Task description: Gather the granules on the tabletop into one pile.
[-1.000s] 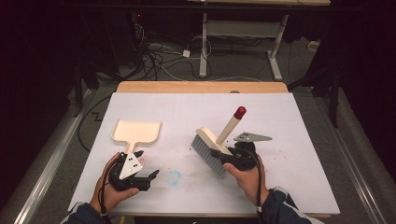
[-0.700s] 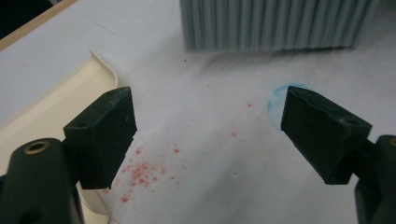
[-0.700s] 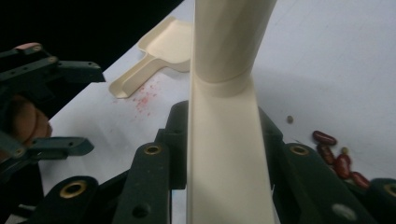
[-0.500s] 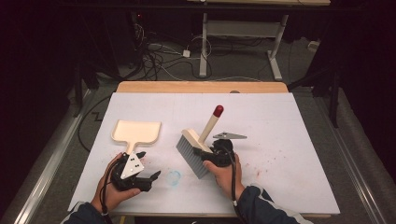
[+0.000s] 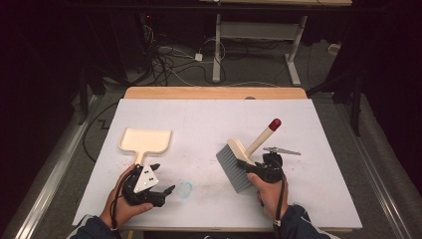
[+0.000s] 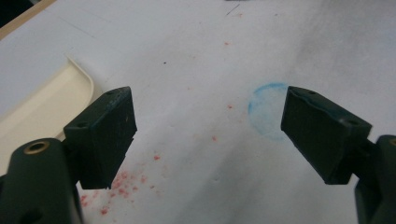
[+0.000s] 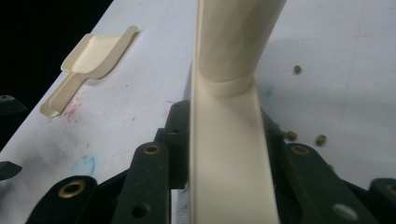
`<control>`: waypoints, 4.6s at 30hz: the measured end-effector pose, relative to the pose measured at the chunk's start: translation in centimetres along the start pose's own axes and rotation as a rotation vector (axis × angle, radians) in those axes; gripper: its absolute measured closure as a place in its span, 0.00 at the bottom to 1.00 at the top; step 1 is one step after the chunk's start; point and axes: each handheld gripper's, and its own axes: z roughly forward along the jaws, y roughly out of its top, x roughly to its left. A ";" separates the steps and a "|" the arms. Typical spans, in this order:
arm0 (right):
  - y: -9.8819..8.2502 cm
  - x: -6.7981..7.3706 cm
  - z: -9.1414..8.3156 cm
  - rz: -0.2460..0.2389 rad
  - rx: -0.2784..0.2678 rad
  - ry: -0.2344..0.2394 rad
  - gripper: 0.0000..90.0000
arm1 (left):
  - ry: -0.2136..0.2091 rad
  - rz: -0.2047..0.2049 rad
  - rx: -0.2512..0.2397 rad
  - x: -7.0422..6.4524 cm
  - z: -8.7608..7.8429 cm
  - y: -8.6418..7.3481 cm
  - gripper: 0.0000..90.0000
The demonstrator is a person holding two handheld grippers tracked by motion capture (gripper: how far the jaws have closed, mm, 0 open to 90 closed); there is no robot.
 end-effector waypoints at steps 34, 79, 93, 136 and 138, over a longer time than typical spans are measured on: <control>5.6 -2.5 -2.6 -0.715 -0.053 -0.234 0.75 | 0.027 0.015 0.003 0.3 0.1 0.1 0.19; 5.0 -0.5 -1.0 -0.892 -0.081 -0.067 0.75 | 0.032 0.012 0.004 0.3 0.1 0.0 0.19; 7.2 1.6 6.0 -0.974 0.005 0.122 0.75 | 0.022 0.009 0.022 0.4 0.5 -0.1 0.19; 4.0 -0.7 -7.7 -1.076 0.041 0.377 0.75 | 0.017 0.029 0.022 0.0 0.1 -0.1 0.19; 3.0 -0.7 -8.2 -1.078 0.087 0.406 0.75 | 0.016 0.029 0.020 0.0 0.2 -0.1 0.19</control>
